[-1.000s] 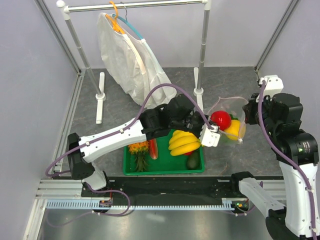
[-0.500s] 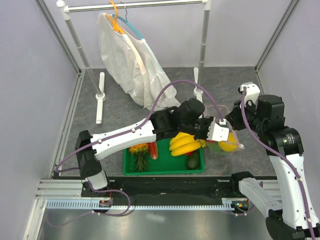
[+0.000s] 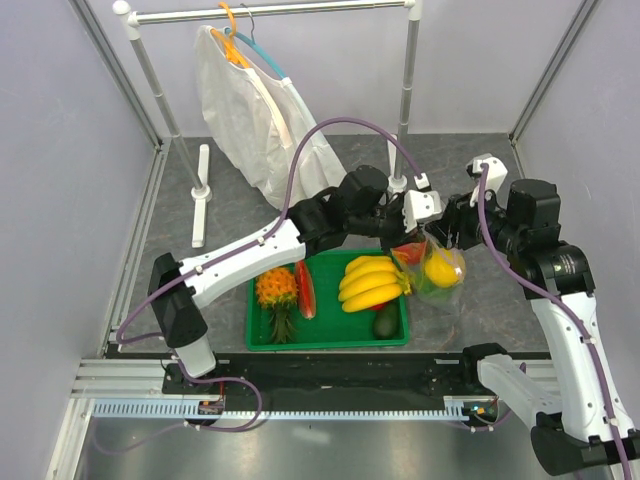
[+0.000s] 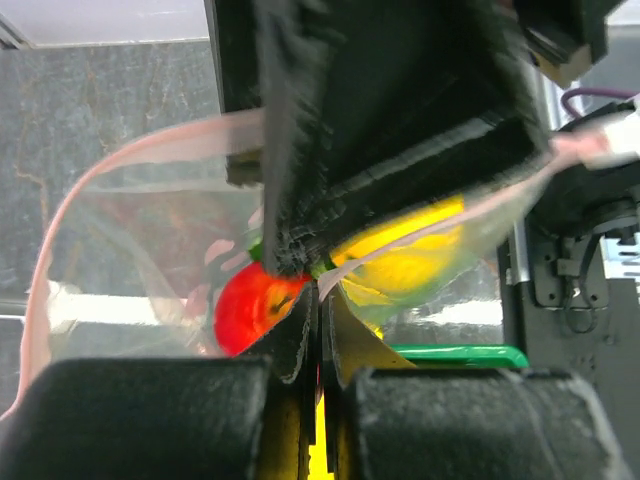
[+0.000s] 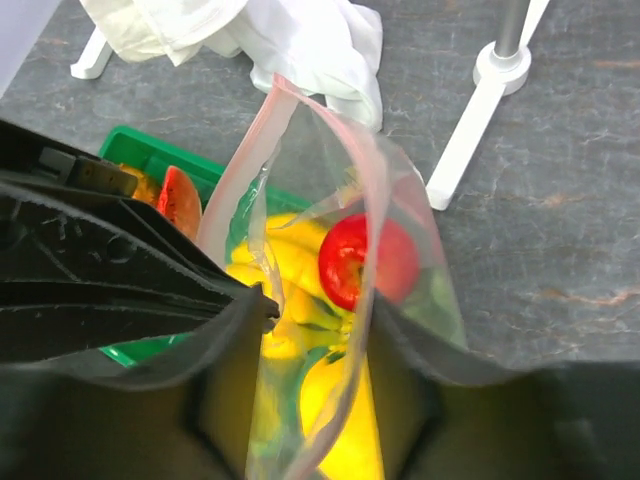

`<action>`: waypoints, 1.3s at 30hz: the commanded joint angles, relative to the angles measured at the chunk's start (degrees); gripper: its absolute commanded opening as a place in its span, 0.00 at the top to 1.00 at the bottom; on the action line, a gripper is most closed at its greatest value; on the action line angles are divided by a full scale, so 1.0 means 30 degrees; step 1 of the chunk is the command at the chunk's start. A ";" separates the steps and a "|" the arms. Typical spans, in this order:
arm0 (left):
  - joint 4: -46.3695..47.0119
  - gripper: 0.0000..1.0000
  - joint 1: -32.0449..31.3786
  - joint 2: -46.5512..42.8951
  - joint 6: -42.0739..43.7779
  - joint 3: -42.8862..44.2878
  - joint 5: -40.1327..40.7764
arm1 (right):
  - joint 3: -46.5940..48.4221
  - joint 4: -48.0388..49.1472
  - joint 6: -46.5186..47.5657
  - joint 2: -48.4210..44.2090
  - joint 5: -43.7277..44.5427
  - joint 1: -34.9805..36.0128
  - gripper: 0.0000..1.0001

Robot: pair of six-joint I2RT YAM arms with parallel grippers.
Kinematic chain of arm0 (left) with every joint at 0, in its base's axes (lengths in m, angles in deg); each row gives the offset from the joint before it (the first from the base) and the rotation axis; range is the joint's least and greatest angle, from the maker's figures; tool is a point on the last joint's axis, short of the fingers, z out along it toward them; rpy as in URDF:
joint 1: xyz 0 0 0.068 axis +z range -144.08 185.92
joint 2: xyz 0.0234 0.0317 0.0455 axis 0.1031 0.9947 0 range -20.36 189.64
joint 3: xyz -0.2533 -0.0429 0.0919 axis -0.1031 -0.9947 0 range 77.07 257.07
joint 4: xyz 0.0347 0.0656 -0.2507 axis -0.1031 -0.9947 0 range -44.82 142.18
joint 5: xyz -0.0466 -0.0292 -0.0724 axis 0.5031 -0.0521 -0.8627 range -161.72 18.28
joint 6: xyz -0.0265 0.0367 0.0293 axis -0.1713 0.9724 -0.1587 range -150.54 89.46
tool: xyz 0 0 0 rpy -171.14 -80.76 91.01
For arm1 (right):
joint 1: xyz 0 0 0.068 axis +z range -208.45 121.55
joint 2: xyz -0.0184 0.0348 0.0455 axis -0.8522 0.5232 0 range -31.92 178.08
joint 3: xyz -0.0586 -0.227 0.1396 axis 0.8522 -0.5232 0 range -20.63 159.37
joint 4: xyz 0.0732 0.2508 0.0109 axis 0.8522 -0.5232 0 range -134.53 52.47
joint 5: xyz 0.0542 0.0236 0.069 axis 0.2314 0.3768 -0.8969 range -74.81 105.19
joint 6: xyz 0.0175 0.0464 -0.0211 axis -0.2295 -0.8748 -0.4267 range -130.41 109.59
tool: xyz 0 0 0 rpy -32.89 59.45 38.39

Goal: Place the food in the zip-top bag and seal the zipper
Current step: Adjust the zipper food storage bag at the center of the board.

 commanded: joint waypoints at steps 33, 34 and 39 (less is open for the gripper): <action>0.1023 0.98 0.1350 0.0252 -0.1402 -0.0002 -0.3537 | 0.3601 -0.1149 -0.0633 0.0602 0.2939 0.0005 0.29; 0.1024 0.98 0.1291 0.0077 -0.1110 -0.0177 -0.3537 | 0.3571 -0.1178 -0.0488 0.0780 0.3117 0.0005 0.32; 0.1024 0.98 0.1144 -0.0100 -0.0756 -0.0355 -0.3333 | 0.3133 -0.1178 -0.0048 0.1339 0.2622 0.0005 0.40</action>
